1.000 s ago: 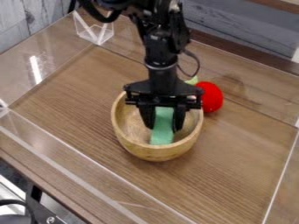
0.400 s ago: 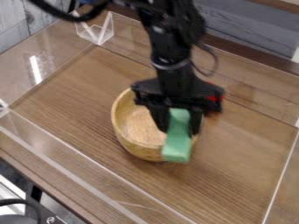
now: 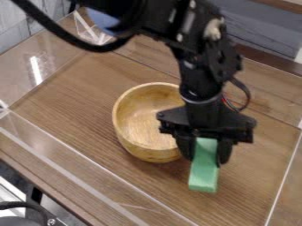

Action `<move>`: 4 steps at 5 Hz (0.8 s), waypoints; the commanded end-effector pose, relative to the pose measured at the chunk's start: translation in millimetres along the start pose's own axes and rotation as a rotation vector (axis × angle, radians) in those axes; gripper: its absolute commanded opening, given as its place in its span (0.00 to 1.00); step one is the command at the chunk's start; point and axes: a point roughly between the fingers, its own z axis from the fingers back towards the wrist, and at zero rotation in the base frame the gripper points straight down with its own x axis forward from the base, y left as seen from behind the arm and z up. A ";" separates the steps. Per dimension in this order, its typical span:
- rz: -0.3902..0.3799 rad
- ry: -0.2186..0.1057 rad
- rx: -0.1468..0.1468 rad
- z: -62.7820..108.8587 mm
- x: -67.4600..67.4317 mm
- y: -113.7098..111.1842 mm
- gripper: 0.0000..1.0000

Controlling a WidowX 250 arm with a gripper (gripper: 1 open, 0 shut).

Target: Remove the green block from the brown bowl and put it on the table

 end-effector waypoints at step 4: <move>0.002 0.014 -0.012 15.3 -1.4 -29.9 0.00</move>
